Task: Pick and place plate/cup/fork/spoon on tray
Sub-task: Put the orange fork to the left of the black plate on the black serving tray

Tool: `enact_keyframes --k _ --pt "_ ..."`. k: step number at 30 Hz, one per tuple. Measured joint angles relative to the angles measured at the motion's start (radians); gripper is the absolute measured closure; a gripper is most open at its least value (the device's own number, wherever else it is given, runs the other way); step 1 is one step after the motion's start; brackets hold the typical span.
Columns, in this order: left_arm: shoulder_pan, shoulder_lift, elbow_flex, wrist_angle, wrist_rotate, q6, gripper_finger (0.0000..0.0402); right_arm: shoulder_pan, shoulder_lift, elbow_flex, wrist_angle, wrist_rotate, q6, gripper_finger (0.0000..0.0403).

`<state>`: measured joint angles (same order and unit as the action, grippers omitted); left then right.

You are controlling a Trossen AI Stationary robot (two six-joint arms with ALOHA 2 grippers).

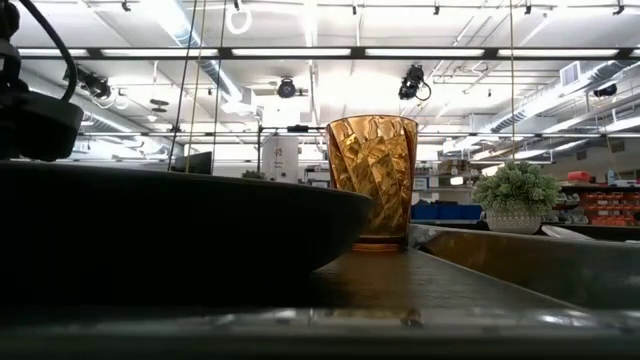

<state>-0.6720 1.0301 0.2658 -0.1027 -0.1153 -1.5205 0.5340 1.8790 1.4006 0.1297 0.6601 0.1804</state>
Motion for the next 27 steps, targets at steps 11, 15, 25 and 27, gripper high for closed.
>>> enact_keyframes --k 11,15,25,27 --pt "0.009 0.132 0.056 0.105 -0.015 0.023 0.0395 0.001 0.000 0.000 0.003 0.000 -0.027 0.0266" --pt "0.022 0.172 0.101 0.097 -0.019 0.059 0.0395 0.001 0.000 0.000 0.004 0.001 -0.027 0.0266" --pt "0.038 0.294 0.123 0.212 0.000 0.073 0.0395 0.017 0.000 0.000 0.004 0.001 -0.027 0.0266" --pt "0.047 0.301 0.123 0.229 -0.002 0.080 0.0395 0.017 0.000 0.000 0.004 0.001 -0.027 0.0266"
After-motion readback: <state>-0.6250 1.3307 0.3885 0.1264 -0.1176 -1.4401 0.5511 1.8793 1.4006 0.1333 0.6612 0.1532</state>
